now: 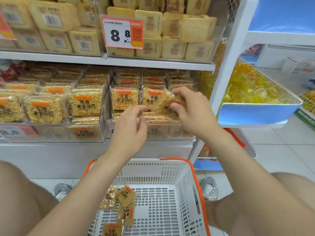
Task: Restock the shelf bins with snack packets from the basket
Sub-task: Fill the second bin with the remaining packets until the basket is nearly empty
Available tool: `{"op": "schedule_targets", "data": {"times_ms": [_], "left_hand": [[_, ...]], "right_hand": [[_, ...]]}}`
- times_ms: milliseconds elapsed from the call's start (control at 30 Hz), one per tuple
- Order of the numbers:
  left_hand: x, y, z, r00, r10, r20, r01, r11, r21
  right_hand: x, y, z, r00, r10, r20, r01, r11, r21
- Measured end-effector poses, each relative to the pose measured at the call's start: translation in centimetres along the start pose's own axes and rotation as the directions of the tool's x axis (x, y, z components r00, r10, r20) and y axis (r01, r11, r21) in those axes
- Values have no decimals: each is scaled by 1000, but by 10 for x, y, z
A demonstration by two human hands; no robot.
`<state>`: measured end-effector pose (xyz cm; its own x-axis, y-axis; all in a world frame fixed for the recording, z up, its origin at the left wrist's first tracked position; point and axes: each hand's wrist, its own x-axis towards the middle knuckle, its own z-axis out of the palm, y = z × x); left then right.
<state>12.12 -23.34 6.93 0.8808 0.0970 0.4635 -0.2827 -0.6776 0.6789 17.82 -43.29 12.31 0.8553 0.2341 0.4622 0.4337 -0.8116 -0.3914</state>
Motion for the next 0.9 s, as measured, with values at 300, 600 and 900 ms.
{"op": "schedule_targets", "data": {"times_ms": [300,600,900], "left_hand": [[32,-16,20,935,69,348,-187,930,316],[35,-22,34,931,1,366,-190,856,481],[39,-24,36,896,-71,438,-214,796,566]], "right_hand": [[37,39,22,997,-33,-74,-8,871,-491],[49,40,18,996,-91,11,79,791,-606],[46,40,36,999,4,-50,-33,805,-592]]}}
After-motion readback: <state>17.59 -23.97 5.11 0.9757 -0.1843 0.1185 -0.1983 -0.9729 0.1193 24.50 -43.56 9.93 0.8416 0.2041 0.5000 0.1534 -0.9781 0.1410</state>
